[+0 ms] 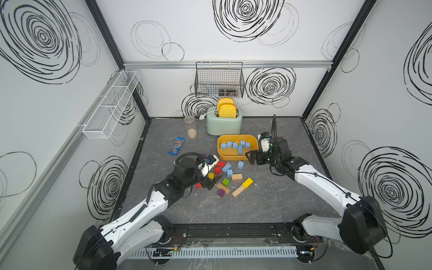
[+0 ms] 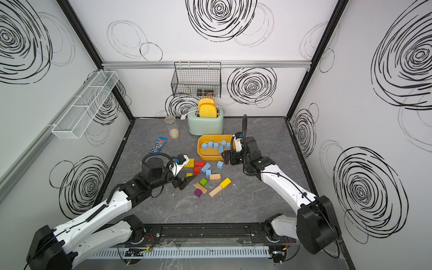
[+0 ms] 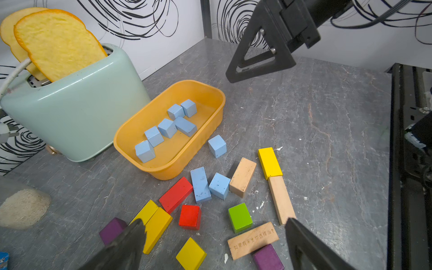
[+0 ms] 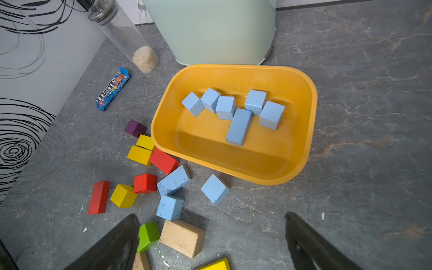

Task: Pick out the blue building blocks
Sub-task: Pick up the building block from the center of the board.

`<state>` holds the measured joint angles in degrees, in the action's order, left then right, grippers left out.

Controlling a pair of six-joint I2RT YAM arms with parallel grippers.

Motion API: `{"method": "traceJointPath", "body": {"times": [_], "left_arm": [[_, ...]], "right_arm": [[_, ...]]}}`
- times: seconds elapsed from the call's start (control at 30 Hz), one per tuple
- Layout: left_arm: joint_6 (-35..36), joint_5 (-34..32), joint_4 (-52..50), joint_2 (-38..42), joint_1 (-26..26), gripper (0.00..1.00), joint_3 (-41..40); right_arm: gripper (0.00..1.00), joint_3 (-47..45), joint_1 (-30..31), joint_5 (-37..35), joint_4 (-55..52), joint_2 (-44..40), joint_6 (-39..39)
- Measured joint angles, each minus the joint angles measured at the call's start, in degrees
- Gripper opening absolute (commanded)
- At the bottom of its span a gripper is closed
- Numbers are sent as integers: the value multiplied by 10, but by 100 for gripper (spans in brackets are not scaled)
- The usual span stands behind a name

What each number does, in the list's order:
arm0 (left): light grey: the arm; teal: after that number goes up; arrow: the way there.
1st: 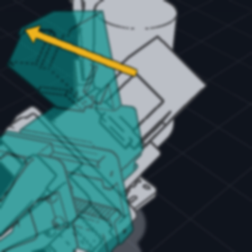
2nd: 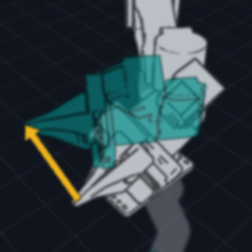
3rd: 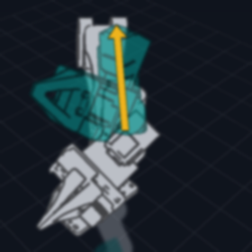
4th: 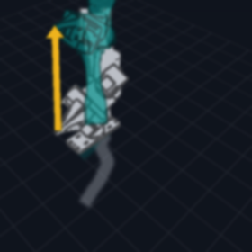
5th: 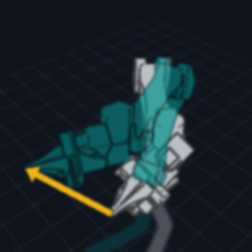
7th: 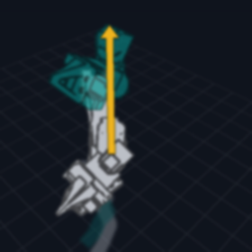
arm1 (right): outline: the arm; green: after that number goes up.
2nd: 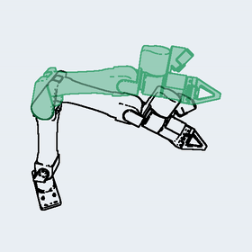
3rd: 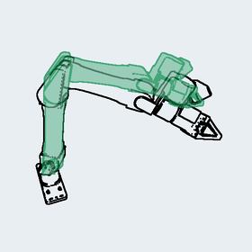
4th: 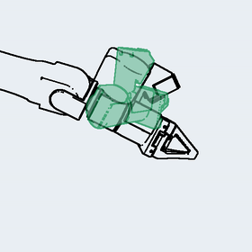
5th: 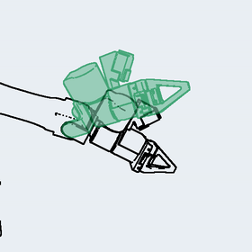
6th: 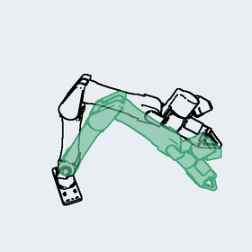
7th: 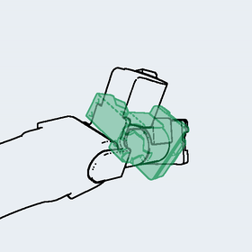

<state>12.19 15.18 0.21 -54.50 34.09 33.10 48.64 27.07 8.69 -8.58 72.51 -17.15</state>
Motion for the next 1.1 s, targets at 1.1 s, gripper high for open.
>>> {"method": "traceJointPath", "body": {"times": [1.1], "left_arm": [[-6,13,34,-50,-26,96,-17]], "right_arm": [[96,-2,31,14,17,152,-49]]}}
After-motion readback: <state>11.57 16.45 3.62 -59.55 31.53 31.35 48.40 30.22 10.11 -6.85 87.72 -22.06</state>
